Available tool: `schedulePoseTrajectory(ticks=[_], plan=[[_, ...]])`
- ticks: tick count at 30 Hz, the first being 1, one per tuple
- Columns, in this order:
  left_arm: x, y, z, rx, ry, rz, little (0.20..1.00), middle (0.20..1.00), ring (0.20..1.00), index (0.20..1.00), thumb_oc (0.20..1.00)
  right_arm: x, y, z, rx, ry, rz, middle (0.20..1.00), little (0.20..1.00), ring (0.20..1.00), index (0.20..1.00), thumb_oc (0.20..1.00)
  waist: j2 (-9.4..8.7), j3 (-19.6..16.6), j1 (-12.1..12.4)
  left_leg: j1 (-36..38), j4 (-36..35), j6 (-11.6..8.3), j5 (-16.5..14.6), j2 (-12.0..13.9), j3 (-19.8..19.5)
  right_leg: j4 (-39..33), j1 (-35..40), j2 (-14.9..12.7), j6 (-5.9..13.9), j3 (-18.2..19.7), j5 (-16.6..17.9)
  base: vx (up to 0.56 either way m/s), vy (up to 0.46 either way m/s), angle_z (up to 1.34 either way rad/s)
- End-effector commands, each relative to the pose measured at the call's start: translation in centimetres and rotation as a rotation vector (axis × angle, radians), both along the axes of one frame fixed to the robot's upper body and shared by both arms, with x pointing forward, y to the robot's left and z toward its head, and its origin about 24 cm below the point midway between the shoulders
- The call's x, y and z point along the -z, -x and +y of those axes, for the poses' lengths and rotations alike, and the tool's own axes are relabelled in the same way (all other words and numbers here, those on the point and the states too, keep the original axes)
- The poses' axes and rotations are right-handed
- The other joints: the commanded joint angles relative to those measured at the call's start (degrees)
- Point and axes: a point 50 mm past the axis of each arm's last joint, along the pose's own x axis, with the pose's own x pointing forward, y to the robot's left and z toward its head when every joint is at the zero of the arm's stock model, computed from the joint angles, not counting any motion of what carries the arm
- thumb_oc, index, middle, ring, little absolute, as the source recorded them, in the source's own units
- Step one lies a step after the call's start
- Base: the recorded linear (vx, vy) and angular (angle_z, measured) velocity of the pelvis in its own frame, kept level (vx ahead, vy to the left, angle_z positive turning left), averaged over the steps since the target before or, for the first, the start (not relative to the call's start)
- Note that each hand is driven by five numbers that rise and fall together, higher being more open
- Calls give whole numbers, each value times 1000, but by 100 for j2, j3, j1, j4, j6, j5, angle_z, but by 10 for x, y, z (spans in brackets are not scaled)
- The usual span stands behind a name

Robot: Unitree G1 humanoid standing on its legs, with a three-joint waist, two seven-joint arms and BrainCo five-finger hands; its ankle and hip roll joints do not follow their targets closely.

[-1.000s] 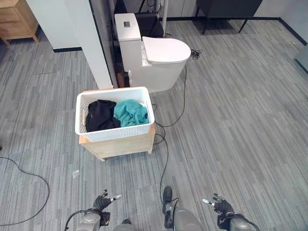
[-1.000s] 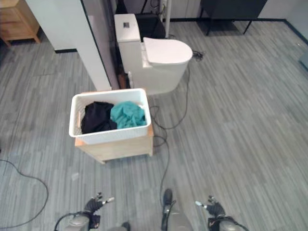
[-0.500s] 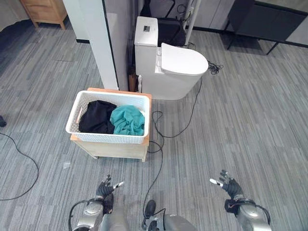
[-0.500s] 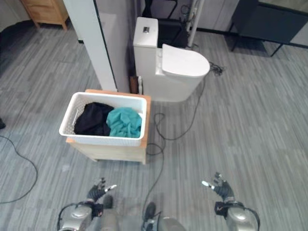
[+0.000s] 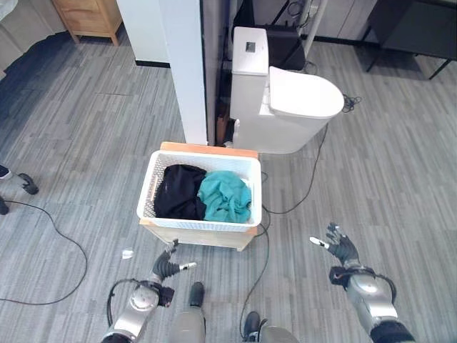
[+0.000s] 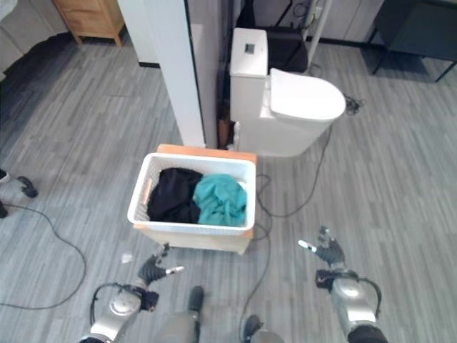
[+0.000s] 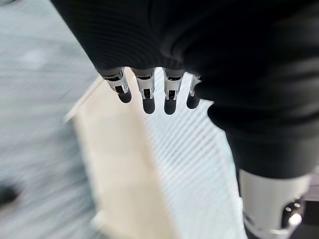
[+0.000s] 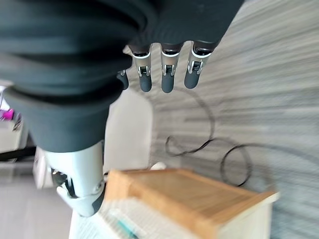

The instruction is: Grab the laundry basket,head to the washer,open it,put in the laundry and shut it.

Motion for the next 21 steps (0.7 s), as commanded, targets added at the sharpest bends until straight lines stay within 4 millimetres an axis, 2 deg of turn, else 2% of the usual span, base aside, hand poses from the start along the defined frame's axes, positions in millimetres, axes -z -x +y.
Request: schedulePoseTrajectory(ticks=[1, 3, 4, 5, 6, 7, 8, 9, 10, 13, 14, 15, 16, 17, 18, 19, 20, 21], plan=[[-39, -14, 6, -31, -15, -194, 1000, 1000, 1000, 1000, 1000, -38, -27, -5, -26, 108, -125, 1000, 1000, 1000, 1000, 1000, -197, -28, 198, -249, 419, 158, -505, 57, -193, -197, -7, -596, 565, -18, 693, -29, 12, -6], [-63, -23, 8, -56, -7, -300, 1000, 1000, 1000, 1000, 1000, -56, -42, -3, -40, 135, -174, 1000, 1000, 1000, 1000, 1000, -153, 117, 167, -179, 290, 156, -526, 64, -184, -727, -345, -593, 643, 118, 1011, -30, -33, -22], [-63, -23, 8, -58, -6, -301, 1000, 1000, 1000, 1000, 1000, -56, -43, -3, -42, 135, -175, 1000, 1000, 1000, 1000, 1000, -149, 121, 177, -175, 284, 155, -529, 76, -164, -747, -348, -580, 642, 138, 1029, -19, -39, -38], [-73, -26, 11, -77, -17, -349, 1000, 1000, 1000, 1000, 1000, -63, -49, 0, -55, 149, -194, 1000, 1000, 1000, 1000, 1000, -121, 198, 155, -160, 258, 145, -533, 124, -160, -888, -534, -580, 690, 280, 1113, 76, -128, -26], [-94, -36, 10, -93, -45, -442, 1000, 1000, 1000, 1000, 1000, -71, -46, 1, -69, 165, -232, 1000, 1000, 1000, 1000, 1000, -174, 336, 27, -94, 232, 128, -557, 115, -254, -947, -626, -435, 694, 842, 1029, 67, -126, -3], [-94, -37, 10, -92, -45, -442, 1000, 1000, 1000, 1000, 1000, -71, -46, 1, -68, 165, -232, 1000, 1000, 1000, 1000, 1000, -184, 332, 32, -110, 223, 131, -532, 107, -248, -952, -646, -442, 694, 850, 1047, 117, -229, 21], [-111, -45, 9, -93, -99, -518, 1000, 1000, 1000, 1000, 1000, -73, -40, -2, -57, 164, -258, 1000, 1000, 1000, 1000, 1000, -254, 373, 5, -115, 199, 78, -509, 97, -345, -866, -678, -374, 667, 944, 1022, 81, -261, 33], [-119, -50, 8, -108, -131, -558, 1000, 1000, 1000, 1000, 1000, -71, -36, -2, -59, 161, -265, 1000, 1000, 1000, 1000, 1000, -265, 385, -37, -110, 175, 0, -474, 163, -433, -764, -688, -285, 623, 868, 920, 79, -263, 49], [-120, -50, 8, -108, -131, -559, 1000, 1000, 1000, 1000, 1000, -72, -36, -2, -58, 161, -265, 1000, 1000, 1000, 1000, 1000, -266, 378, -50, -135, 167, -2, -443, 156, -449, -766, -707, -291, 619, 854, 936, 62, -258, 51], [-140, -60, 0, -90, -150, -639, 1000, 1000, 1000, 1000, 1000, -63, -23, -7, -42, 147, -256, 1000, 1000, 1000, 1000, 1000, -315, 360, -163, -249, 256, -219, -395, 407, -796, -564, -620, -58, 433, 618, 668, 133, -394, 92], [-150, -60, 1, -78, -168, -674, 1000, 1000, 1000, 1000, 1000, -58, -13, -10, -36, 124, -250, 1000, 1000, 1000, 1000, 1000, -363, 415, -199, -364, 795, -336, -537, 537, -1042, -493, -379, 120, 233, 353, 457, 211, -545, 97], [-155, -63, 3, -96, -152, -685, 1000, 1000, 1000, 1000, 1000, -56, -9, -12, -29, 106, -247, 1000, 1000, 1000, 1000, 1000, -446, 528, -148, -598, 1588, -342, -613, 500, -1336, -420, -193, 303, 94, 277, 320, 233, -489, 56], [-159, -68, 3, -127, -125, -694, 1000, 1000, 1000, 1000, 1000, -53, -7, -10, -19, 83, -238, 1000, 1000, 1000, 1000, 1000, -447, 562, -104, -801, 1727, -322, -516, 530, -1597, -392, -41, 411, 81, 216, 173, 133, -260, 35], [-159, -69, 3, -127, -124, -695, 1000, 1000, 1000, 1000, 1000, -53, -7, -10, -18, 83, -239, 1000, 1000, 1000, 1000, 1000, -445, 562, -117, -802, 1714, -328, -509, 529, -1614, -391, -40, 412, 77, 199, 167, 147, -63, 28], [-162, -71, 7, -155, -146, -703, 1000, 1000, 1000, 1000, 1000, -52, -7, -11, -10, 76, -235, 1000, 1000, 1000, 1000, 1000, -417, 505, -132, -830, 1410, -334, -401, 637, -1622, -403, 43, 453, 90, 160, 84, 217, 90, 20], [-169, -81, 10, -194, -193, -723, 1000, 1000, 1000, 1000, 1000, -53, -7, -13, 11, 69, -243, 1000, 1000, 1000, 1000, 1000, -405, 442, -131, -920, 695, -385, 85, 812, -1469, -432, 149, 464, 68, 99, -48, 305, 156, 8], [-170, -83, 14, -224, -215, -722, 1000, 1000, 1000, 1000, 1000, -52, -5, -12, 10, 70, -243, 1000, 1000, 1000, 1000, 1000, -390, 357, -179, -835, 296, -380, 8, 949, -1317, -425, 190, 482, 97, 77, -143, 240, 124, 21], [-170, -83, 14, -225, -215, -721, 1000, 1000, 1000, 1000, 1000, -52, -4, -12, 9, 70, -242, 1000, 1000, 1000, 1000, 1000, -396, 350, -161, -771, 189, -386, 46, 968, -1283, -421, 189, 484, 92, 97, -152, 283, 183, 9]])
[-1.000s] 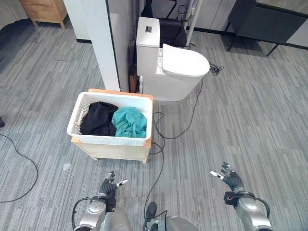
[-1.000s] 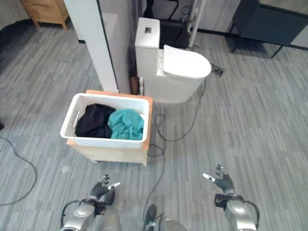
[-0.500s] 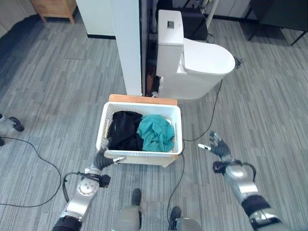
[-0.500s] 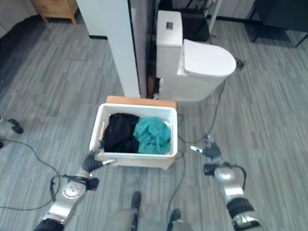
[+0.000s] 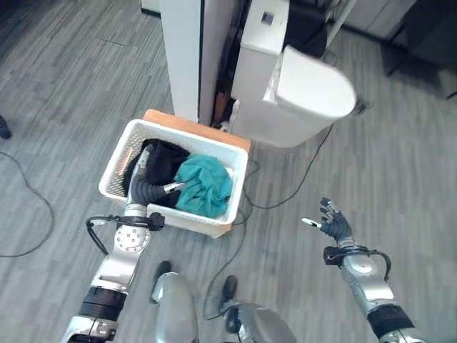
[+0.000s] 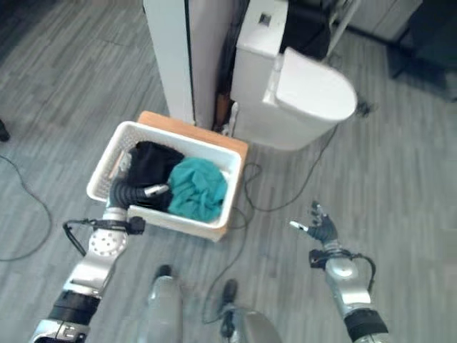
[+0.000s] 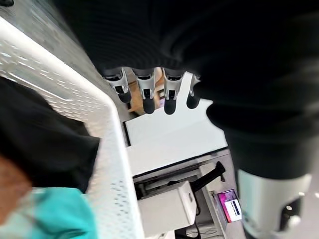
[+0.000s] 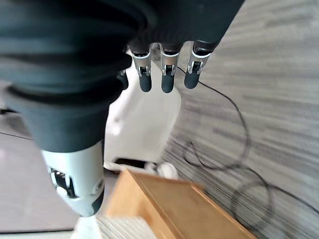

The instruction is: Grab the laundry basket,head to the washer,open it,put in the laundry and shut it.

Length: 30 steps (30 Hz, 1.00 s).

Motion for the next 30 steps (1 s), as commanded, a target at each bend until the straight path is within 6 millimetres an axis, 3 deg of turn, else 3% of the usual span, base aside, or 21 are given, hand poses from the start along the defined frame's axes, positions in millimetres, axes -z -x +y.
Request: schedulePoseTrajectory(ticks=[1, 3, 5, 11, 13, 19, 22, 25, 26, 30], plan=[[-34, -14, 14, -139, -103, -134, 1000, 1000, 1000, 1000, 1000, -22, 2, -17, 31, 38, -97, 1000, 1000, 1000, 1000, 1000, 305, -373, -68, 415, -1035, 10, 55, 182, 578, 688, 72, -483, 580, 393, -628, 182, 132, -4], [-38, -16, 18, -162, -142, -139, 1000, 1000, 1000, 1000, 1000, -24, 2, -18, 36, 42, -104, 1000, 1000, 1000, 1000, 1000, 321, -376, -108, 388, -958, 22, 36, 101, 635, 741, 30, -565, 611, 418, -586, 154, 198, -24], [-55, -27, 27, -225, -176, -169, 1000, 1000, 1000, 1000, 1000, -28, -4, -13, 17, 44, -115, 1000, 1000, 1000, 1000, 1000, 323, -315, -121, 345, -804, 64, -75, -85, 856, 734, -103, -803, 749, 567, -453, 76, 283, -35], [-94, -40, 40, -325, -167, -261, 1000, 1000, 1000, 1000, 1000, -44, -25, 2, -50, 77, -150, 1000, 1000, 1000, 1000, 1000, 274, -237, -85, 244, -839, 185, -181, -148, 1252, 318, -362, -1118, 972, 767, 39, -25, 151, -41], [-97, -40, 42, -334, -161, -268, 1000, 1000, 1000, 1000, 1000, -45, -27, 4, -55, 77, -151, 1000, 1000, 1000, 1000, 1000, 249, -245, -77, 236, -842, 207, -206, -153, 1313, 214, -378, -1152, 1004, 791, 124, -23, 67, -30], [-88, -27, 58, -385, -164, -248, 1000, 1000, 1000, 1000, 1000, -35, -23, 7, -76, 82, -106, 1000, 1000, 1000, 1000, 1000, 190, -395, -15, 408, -807, 313, -420, -185, 1565, -35, -306, -1314, 1142, 738, 441, 28, 59, -17], [-73, -4, 79, -461, -194, -211, 1000, 1000, 1000, 1000, 1000, -26, -18, 7, -86, 79, -58, 1000, 1000, 1000, 1000, 1000, 165, -490, 108, 665, -958, 313, -407, -105, 1760, -36, -246, -1375, 1217, 530, 691, 32, 4, -36], [-70, 0, 84, -475, -215, -192, 1000, 1000, 1000, 1000, 1000, -24, -16, 6, -87, 75, -50, 1000, 1000, 1000, 1000, 1000, 172, -512, 103, 735, -1042, 302, -364, -109, 1769, -55, -194, -1377, 1225, 495, 689, 21, -23, -13], [-65, 6, 98, -539, -284, -139, 1000, 1000, 1000, 1000, 1000, -20, -9, 1, -73, 56, -38, 1000, 1000, 1000, 1000, 1000, 207, -578, 97, 781, -1197, 267, -295, -132, 1721, -151, -112, -1360, 1182, 436, 500, 12, -46, 3], [-58, 8, 115, -592, -358, -42, 1000, 1000, 1000, 1000, 1000, -16, -3, 1, -89, 49, -14, 1000, 1000, 1000, 1000, 1000, 266, -690, 9, 828, -1510, 163, -71, -71, 1593, -167, -72, -1255, 1084, 366, 283, 4, -89, 15]])
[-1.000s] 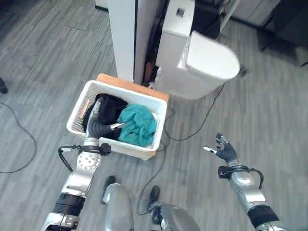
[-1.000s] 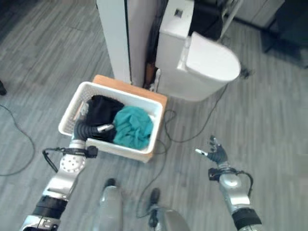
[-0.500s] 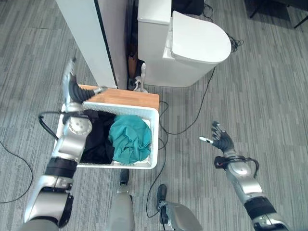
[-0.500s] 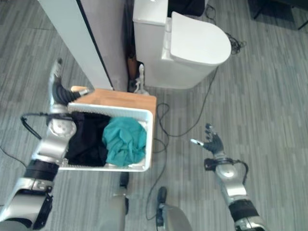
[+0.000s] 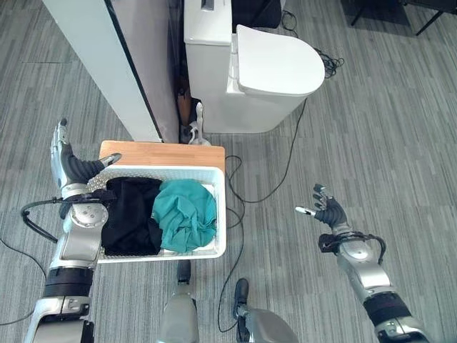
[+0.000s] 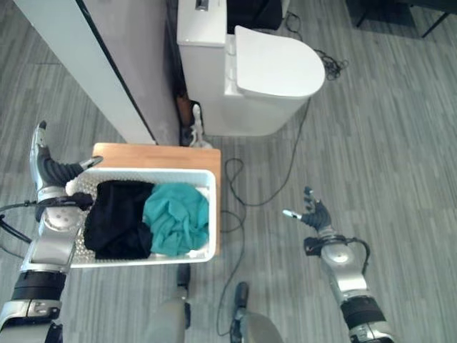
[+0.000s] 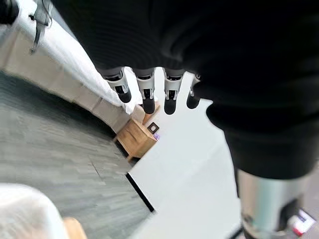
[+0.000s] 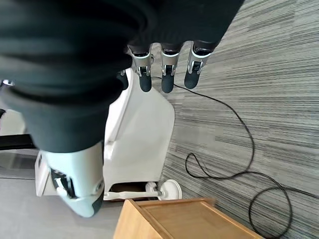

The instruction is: Grab the laundry basket,head to the washer,open it,put in the laundry and shut it.

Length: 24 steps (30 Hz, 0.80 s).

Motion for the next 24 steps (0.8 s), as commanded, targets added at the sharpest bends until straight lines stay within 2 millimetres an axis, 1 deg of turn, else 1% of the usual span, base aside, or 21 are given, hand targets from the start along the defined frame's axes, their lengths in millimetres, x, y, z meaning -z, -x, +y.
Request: schedulePoseTrajectory(ticks=[1, 5, 6, 8, 9, 10, 12, 13, 14, 15, 16, 17, 20, 23, 24], plan=[[-20, 1, 25, -89, -123, 17, 1000, 1000, 1000, 1000, 1000, -6, 7, -8, -3, 7, -31, 1000, 1000, 1000, 1000, 1000, -41, -637, 111, -219, 242, -51, -392, 323, -120, 507, -361, -821, 480, -282, 12, 9, -107, 22], [-10, -5, 52, -177, -124, 186, 1000, 1000, 1000, 1000, 1000, -4, 13, -4, -51, 2, -8, 1000, 1000, 1000, 1000, 1000, 72, -722, -32, -95, -48, -165, -149, 462, -158, 490, -297, -664, 399, -347, -138, -2, -113, 8], [-11, -6, 51, -176, -125, 185, 1000, 1000, 1000, 1000, 1000, -4, 13, -4, -50, 0, -8, 1000, 1000, 1000, 1000, 1000, 73, -719, -32, -88, -71, -172, -134, 470, -168, 491, -295, -654, 393, -357, -142, -12, -104, 18], [-6, -7, 59, -197, -125, 251, 1000, 1000, 1000, 1000, 1000, -1, 18, -5, -56, 7, 5, 1000, 1000, 1000, 1000, 1000, 139, -758, -92, -50, -199, -213, -65, 527, -188, 483, -266, -596, 367, -412, -201, -2, -95, 21], [0, -7, 63, -210, -122, 304, 1000, 1000, 1000, 1000, 1000, 1, 20, -6, -56, 13, 14, 1000, 1000, 1000, 1000, 1000, 197, -758, -146, -27, -230, -232, -47, 548, -194, 481, -253, -565, 355, -438, -214, -4, -76, 11], [0, -8, 63, -209, -122, 304, 1000, 1000, 1000, 1000, 1000, 1, 20, -6, -55, 13, 14, 1000, 1000, 1000, 1000, 1000, 198, -757, -145, -27, -231, -233, -46, 550, -198, 481, -252, -563, 354, -441, -214, -9, -59, 12], [12, -8, 67, -221, -115, 372, 1000, 1000, 1000, 1000, 1000, 2, 21, -7, -55, 11, 18, 1000, 1000, 1000, 1000, 1000, 261, -716, -216, -20, -241, -255, -27, 581, -190, 482, -278, -545, 348, -424, -218, -8, -37, 6], [12, -8, 67, -221, -115, 371, 1000, 1000, 1000, 1000, 1000, 2, 21, -7, -54, 11, 18, 1000, 1000, 1000, 1000, 1000, 262, -715, -214, -20, -242, -256, -27, 583, -191, 483, -278, -544, 347, -425, -218, -11, -34, 2], [21, -9, 67, -225, -107, 409, 1000, 1000, 1000, 1000, 1000, 1, 22, -6, -56, 11, 14, 1000, 1000, 1000, 1000, 1000, 291, -657, -257, -19, -247, -263, -23, 584, -173, 486, -310, -535, 347, -400, -207, 0, 0, 0], [21, -10, 67, -224, -107, 408, 1000, 1000, 1000, 1000, 1000, 1, 22, -6, -55, 11, 13, 1000, 1000, 1000, 1000, 1000, 292, -654, -252, -19, -247, -263, -23, 585, -173, 487, -310, -534, 347, -400, -207, 0, 0, 0], [28, -14, 65, -222, -89, 436, 1000, 1000, 1000, 1000, 1000, -1, 20, -5, -57, 13, 2, 1000, 1000, 1000, 1000, 1000, 319, -586, -300, -30, -254, -262, -17, 586, -153, 480, -356, -538, 358, -373, -173, 0, 0, 0], [28, -14, 64, -221, -89, 435, 1000, 1000, 1000, 1000, 1000, -1, 20, -5, -56, 13, 1, 1000, 1000, 1000, 1000, 1000, 319, -582, -294, -32, -253, -262, -16, 587, -152, 480, -358, -537, 358, -373, -171, 0, 0, 0], [36, -19, 62, -213, -43, 467, 1000, 1000, 1000, 1000, 1000, -3, 17, -3, -54, 10, -15, 1000, 1000, 1000, 1000, 1000, 359, -496, -325, -70, -263, -251, -2, 581, -114, 463, -443, -562, 383, -336, -109, -8, 8, -1], [46, -17, 68, -233, -11, 526, 1000, 1000, 1000, 1000, 1000, -6, 15, 1, -63, -8, -33, 1000, 1000, 1000, 1000, 1000, 392, -385, -367, -136, -263, -241, 2, 564, -58, 436, -575, -594, 396, -266, -37, -11, 45, -13], [47, -18, 68, -229, -8, 536, 1000, 1000, 1000, 1000, 1000, -7, 14, 1, -65, -10, -37, 1000, 1000, 1000, 1000, 1000, 394, -360, -375, -152, -261, -237, 4, 561, -41, 434, -601, -598, 398, -251, -23, -8, 30, -13]])
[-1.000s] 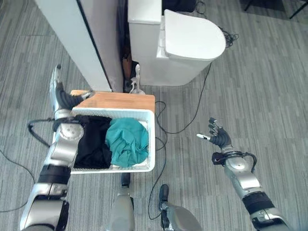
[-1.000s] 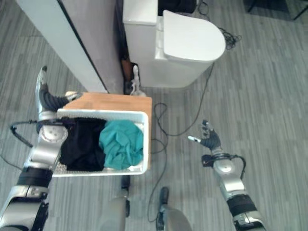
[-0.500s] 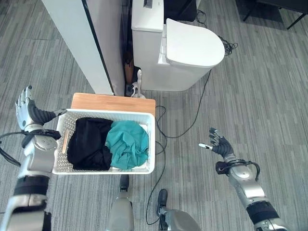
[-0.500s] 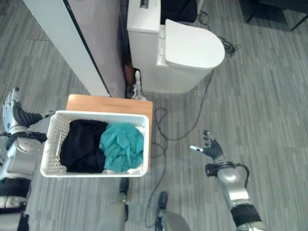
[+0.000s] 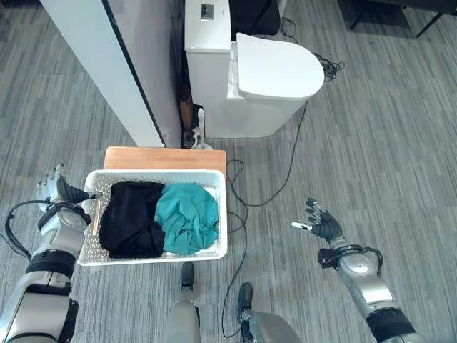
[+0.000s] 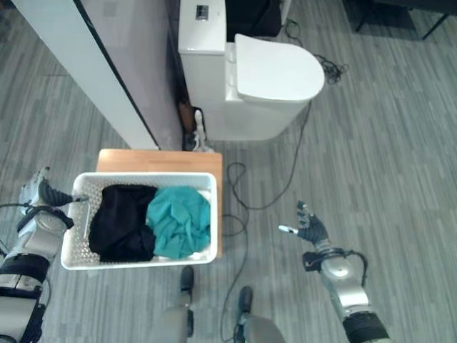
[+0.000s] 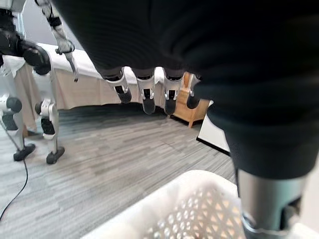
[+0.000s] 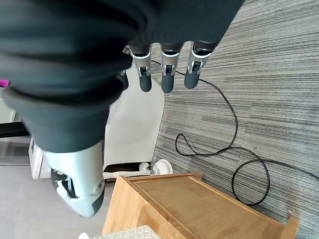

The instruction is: Grab the laundry basket,head to the washer,open it,put in the laundry and shut it.

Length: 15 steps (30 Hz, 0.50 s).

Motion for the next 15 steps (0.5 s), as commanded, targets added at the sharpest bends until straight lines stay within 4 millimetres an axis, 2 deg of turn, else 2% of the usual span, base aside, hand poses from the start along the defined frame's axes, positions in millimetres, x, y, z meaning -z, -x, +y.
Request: schedulePoseTrajectory(ticks=[1, 6, 7, 12, 15], plan=[[-14, -10, 6, -36, 26, -38, 1000, 1000, 1000, 1000, 1000, -17, 0, -10, 20, 4, -85, 1000, 1000, 1000, 1000, 1000, 102, -36, 75, 38, 17, -185, -248, 561, 150, 434, -372, -642, 411, -65, -41, -6, 16, -4], [-23, -13, 13, -61, 16, -41, 1000, 1000, 1000, 1000, 1000, -24, -5, -5, -2, -7, -120, 1000, 1000, 1000, 1000, 1000, 88, 99, 62, -39, 53, -182, -235, 561, 177, 432, -474, -651, 419, -12, 0, 0, 0, 0], [-26, -10, 20, -81, 8, -41, 1000, 1000, 1000, 1000, 1000, -26, -6, -3, -15, -12, -133, 1000, 1000, 1000, 1000, 1000, 72, 151, 58, -61, 72, -184, -230, 571, 182, 447, -508, -652, 416, 1, 3, 0, 0, 0], [-25, -6, 29, -123, 40, -25, 1000, 1000, 1000, 1000, 1000, -31, -8, 3, -31, -39, -170, 1000, 1000, 1000, 1000, 1000, 30, 245, 37, -108, 96, -197, -216, 584, 204, 466, -569, -644, 423, 17, 25, 0, 0, 0], [-21, -7, 28, -130, 79, -21, 1000, 1000, 1000, 1000, 1000, -38, -10, 7, -45, -49, -207, 1000, 1000, 1000, 1000, 1000, -2, 322, 17, -166, 139, -207, -218, 597, 212, 475, -629, -642, 438, 32, 55, -14, 3, -3]])
